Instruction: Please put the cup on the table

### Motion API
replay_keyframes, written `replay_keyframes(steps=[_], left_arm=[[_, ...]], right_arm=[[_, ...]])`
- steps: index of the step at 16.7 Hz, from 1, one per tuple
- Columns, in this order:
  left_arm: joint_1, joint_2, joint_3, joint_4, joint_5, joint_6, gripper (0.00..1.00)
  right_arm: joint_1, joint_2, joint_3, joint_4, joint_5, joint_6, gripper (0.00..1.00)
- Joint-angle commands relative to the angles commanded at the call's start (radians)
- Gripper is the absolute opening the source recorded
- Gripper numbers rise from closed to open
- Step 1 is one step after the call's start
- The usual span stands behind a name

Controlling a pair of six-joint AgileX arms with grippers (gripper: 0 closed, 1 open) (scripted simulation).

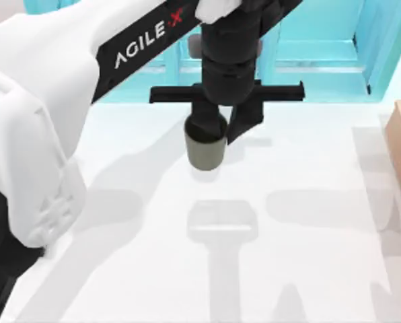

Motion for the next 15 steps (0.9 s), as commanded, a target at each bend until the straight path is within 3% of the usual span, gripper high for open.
replay_keyframes(steps=[6, 12, 15], left_arm=[[0.006, -0.014, -0.043, 0.042, 0.000, 0.004, 0.00], [0.016, -0.056, -0.318, 0.256, 0.000, 0.014, 0.00], [0.017, -0.064, -0.367, 0.303, 0.000, 0.016, 0.00]], right_arm=[[0.000, 0.000, 0.000, 0.000, 0.000, 0.000, 1.00], [0.000, 0.000, 0.000, 0.000, 0.000, 0.000, 1.00], [0.000, 0.000, 0.000, 0.000, 0.000, 0.000, 1.00]])
